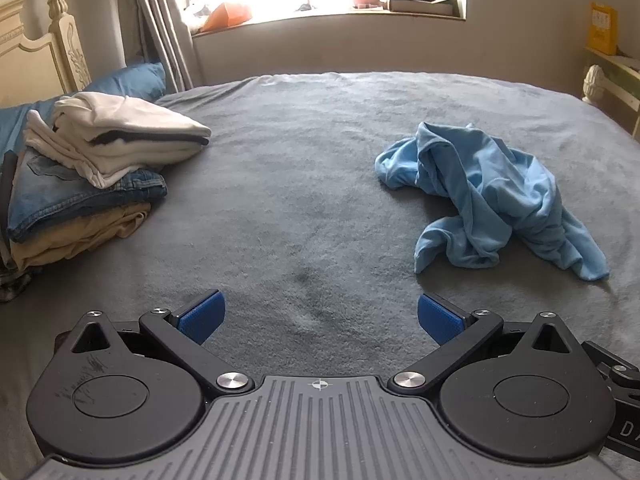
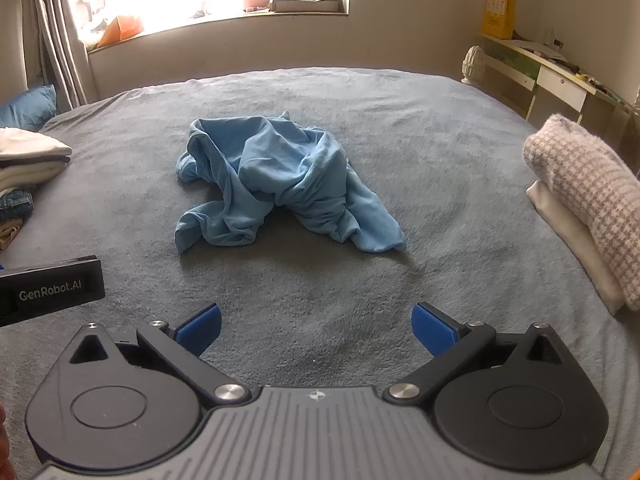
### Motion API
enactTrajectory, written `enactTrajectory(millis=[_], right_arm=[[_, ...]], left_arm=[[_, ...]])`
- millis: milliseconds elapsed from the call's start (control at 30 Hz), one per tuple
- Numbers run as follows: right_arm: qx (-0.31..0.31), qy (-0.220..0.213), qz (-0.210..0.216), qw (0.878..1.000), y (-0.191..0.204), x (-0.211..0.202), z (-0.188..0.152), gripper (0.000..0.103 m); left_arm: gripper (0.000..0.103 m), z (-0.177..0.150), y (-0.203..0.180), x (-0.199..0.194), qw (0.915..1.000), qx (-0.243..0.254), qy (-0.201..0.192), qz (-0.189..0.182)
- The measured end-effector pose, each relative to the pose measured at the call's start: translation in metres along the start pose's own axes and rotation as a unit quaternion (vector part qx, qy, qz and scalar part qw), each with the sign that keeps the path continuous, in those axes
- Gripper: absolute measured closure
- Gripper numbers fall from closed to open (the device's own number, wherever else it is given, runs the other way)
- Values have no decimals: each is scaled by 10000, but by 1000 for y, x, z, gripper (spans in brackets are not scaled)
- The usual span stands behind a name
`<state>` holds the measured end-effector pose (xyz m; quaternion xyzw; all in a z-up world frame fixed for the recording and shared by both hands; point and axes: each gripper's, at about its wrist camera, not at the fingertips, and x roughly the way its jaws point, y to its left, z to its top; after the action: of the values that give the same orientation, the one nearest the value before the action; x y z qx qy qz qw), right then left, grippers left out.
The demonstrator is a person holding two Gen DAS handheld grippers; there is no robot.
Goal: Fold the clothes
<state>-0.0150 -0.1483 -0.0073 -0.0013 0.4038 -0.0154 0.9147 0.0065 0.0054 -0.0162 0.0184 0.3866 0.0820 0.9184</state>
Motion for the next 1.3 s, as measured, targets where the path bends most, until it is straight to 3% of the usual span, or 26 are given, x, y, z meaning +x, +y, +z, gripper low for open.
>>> enactTrajectory(millis=[267,433,567,700,867,967,1067,1100,1133,1300], right_arm=[[-9,-29,67,10000,-3,11,-3,0],[18,-131,307,9994,-12,24,-4,0],[-153,-668,518,9963,-22,33,-1,0],[-343,-1360,810,9868,-35,45,12,0],[-509,-1495,1083,9815,-39,82,55,0],[-691,-1498,1258,9782,-31,108,83,0],[-873,-1500,1433,9743,-24,134,111,2],[-936,-1489,1491,9731,-21,143,120,3],[-1020,-1383,1547,9729,-14,153,127,5],[-1049,-580,1780,9767,2,204,139,30]], left_arm=[[0,-8,-6,16,9997,156,72,-189],[0,-12,-6,32,9965,93,151,-819],[0,-8,-4,47,9941,-102,158,-1068],[0,9,-5,62,9935,-114,-81,-1133],[0,33,-15,78,9836,165,-731,-1643],[2,43,-28,92,9765,324,-864,-1947],[8,47,-43,108,9727,490,-735,-2144],[16,46,-49,114,9724,529,-646,-2178],[31,44,-53,118,9723,552,-556,-2202],[61,35,-70,133,9696,632,-211,-2356]])
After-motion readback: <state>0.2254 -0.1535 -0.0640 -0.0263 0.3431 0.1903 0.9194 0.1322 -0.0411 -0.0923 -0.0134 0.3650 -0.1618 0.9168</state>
